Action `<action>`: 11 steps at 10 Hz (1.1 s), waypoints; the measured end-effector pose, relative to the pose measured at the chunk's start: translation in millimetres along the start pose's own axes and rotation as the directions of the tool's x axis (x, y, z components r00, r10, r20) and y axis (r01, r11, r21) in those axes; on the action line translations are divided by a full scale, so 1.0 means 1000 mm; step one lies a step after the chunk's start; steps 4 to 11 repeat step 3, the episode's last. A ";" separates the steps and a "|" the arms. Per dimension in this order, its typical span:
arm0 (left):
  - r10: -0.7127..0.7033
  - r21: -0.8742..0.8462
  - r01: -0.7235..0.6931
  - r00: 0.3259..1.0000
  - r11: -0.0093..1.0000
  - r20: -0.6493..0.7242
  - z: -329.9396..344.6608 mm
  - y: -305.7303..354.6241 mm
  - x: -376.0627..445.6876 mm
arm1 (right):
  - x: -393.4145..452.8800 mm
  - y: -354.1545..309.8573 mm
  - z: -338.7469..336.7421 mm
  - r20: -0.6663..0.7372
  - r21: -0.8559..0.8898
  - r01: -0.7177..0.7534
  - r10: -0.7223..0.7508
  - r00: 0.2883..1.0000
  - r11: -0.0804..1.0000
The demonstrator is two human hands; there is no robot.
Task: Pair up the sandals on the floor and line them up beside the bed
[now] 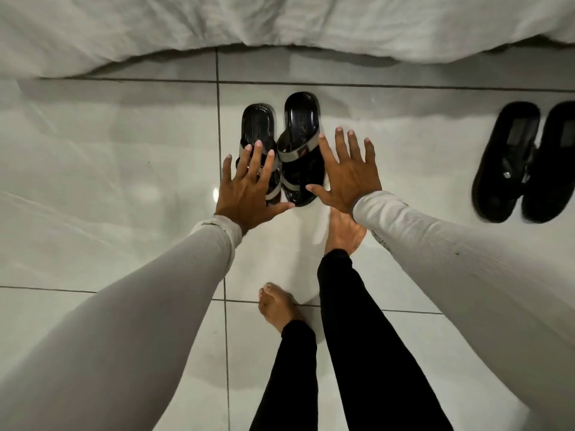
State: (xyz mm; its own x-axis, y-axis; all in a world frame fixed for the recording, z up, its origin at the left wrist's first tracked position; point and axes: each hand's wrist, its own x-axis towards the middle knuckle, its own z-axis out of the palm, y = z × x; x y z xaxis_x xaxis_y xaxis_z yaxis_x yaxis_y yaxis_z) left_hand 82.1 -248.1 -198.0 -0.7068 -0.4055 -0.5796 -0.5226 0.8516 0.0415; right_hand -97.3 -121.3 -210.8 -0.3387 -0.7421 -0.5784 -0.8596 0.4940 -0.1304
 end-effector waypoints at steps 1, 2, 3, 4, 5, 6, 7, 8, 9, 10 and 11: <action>0.008 0.000 -0.009 0.998 1.000 -0.063 -0.028 -0.003 -0.034 | -0.030 -0.011 -0.026 -0.029 -0.014 -0.024 0.023 0.999 1.000; -0.020 -0.017 0.019 0.996 1.000 -0.087 -0.069 -0.003 -0.071 | -0.060 -0.022 -0.064 -0.018 0.016 -0.090 0.090 0.996 0.996; -0.015 -0.018 0.012 0.985 1.000 -0.171 -0.111 0.005 -0.113 | -0.099 -0.028 -0.107 0.004 0.006 -0.133 0.133 0.991 0.991; -0.015 -0.018 0.012 0.985 1.000 -0.171 -0.111 0.005 -0.113 | -0.099 -0.028 -0.107 0.004 0.006 -0.133 0.133 0.991 0.991; -0.015 -0.018 0.012 0.985 1.000 -0.171 -0.111 0.005 -0.113 | -0.099 -0.028 -0.107 0.004 0.006 -0.133 0.133 0.991 0.991; -0.015 -0.018 0.012 0.985 1.000 -0.171 -0.111 0.005 -0.113 | -0.099 -0.028 -0.107 0.004 0.006 -0.133 0.133 0.991 0.991; -0.015 -0.018 0.012 0.985 1.000 -0.171 -0.111 0.005 -0.113 | -0.099 -0.028 -0.107 0.004 0.006 -0.133 0.133 0.991 0.991; -0.015 -0.018 0.012 0.985 1.000 -0.171 -0.111 0.005 -0.113 | -0.099 -0.028 -0.107 0.004 0.006 -0.133 0.133 0.991 0.991; -0.015 -0.018 0.012 0.985 1.000 -0.171 -0.111 0.005 -0.113 | -0.099 -0.028 -0.107 0.004 0.006 -0.133 0.133 0.991 0.991; -0.015 -0.018 0.012 0.985 1.000 -0.171 -0.111 0.005 -0.113 | -0.099 -0.028 -0.107 0.004 0.006 -0.133 0.133 0.991 0.991; -0.015 -0.018 0.012 0.985 1.000 -0.171 -0.111 0.005 -0.113 | -0.099 -0.028 -0.107 0.004 0.006 -0.133 0.133 0.991 0.991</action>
